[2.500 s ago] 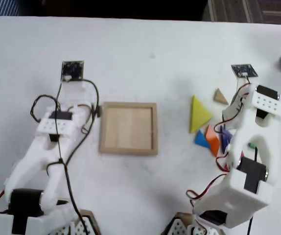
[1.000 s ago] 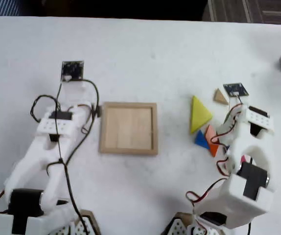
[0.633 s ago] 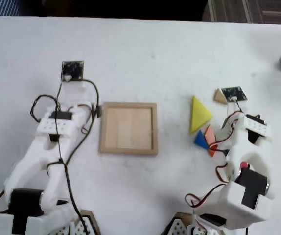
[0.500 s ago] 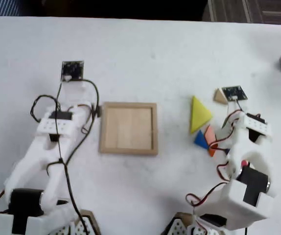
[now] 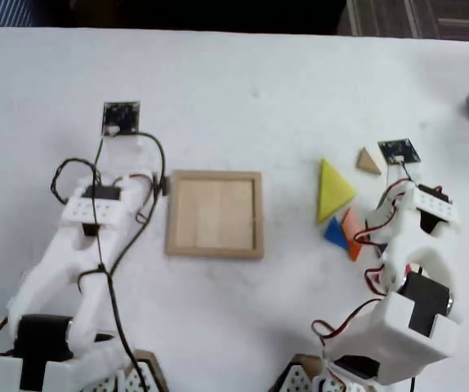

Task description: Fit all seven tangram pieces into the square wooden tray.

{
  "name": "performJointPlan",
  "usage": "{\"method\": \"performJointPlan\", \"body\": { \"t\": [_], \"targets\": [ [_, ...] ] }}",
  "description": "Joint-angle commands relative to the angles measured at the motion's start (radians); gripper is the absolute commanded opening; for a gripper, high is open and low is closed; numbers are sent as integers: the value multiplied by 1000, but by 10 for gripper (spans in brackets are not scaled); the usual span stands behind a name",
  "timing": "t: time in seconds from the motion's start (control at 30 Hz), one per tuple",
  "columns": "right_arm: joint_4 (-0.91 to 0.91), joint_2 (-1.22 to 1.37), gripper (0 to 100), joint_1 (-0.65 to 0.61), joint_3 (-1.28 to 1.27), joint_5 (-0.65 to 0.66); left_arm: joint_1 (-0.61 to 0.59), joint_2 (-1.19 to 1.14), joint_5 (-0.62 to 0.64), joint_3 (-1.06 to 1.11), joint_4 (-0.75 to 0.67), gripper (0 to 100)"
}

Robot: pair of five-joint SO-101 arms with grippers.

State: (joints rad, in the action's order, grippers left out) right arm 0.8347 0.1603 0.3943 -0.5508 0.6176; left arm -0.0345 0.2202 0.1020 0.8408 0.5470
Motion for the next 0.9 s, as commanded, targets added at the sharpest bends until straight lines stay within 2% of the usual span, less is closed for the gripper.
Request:
{"method": "performJointPlan", "body": {
  "t": [0.0, 0.33, 0.53, 0.7, 0.87],
  "targets": [
    [-10, -10, 98, -1, 28, 3, -7, 50, -12, -9, -15, 211],
    [151, -150, 98, -2, 129, -34, -7, 50, -12, -12, -15, 211],
    [174, -157, 98, -4, 152, -38, -8, 50, -12, -17, 3, 211],
    [246, -159, 98, -76, 186, -40, -8, 50, -12, -17, 3, 211],
    [366, -159, 98, -188, 287, -137, -13, 50, -12, -17, 2, 211]
  ]
}}
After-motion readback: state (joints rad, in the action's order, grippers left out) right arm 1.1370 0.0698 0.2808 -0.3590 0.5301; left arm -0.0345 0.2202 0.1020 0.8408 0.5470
